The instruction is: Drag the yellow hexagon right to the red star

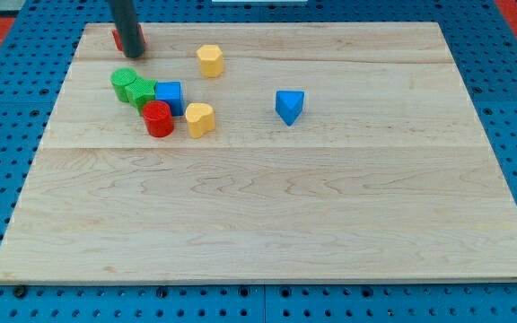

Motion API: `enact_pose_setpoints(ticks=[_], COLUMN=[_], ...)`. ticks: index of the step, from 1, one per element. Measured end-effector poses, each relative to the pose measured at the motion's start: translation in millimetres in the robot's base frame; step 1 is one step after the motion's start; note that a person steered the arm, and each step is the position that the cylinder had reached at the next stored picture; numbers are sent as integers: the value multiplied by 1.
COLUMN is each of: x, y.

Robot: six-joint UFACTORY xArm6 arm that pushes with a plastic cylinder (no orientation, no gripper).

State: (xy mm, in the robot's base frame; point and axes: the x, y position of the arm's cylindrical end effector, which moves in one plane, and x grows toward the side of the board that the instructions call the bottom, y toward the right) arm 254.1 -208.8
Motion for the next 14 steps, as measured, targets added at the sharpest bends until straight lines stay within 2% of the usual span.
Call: enact_pose_setpoints(ticks=[1, 2, 3, 4, 6, 7, 9, 11, 12, 13, 14], x=[12, 49, 51, 50, 6, 2, -8, -10, -38, -50, -38], y=[31, 56, 124, 140, 159, 204, 209, 156, 209, 169, 140])
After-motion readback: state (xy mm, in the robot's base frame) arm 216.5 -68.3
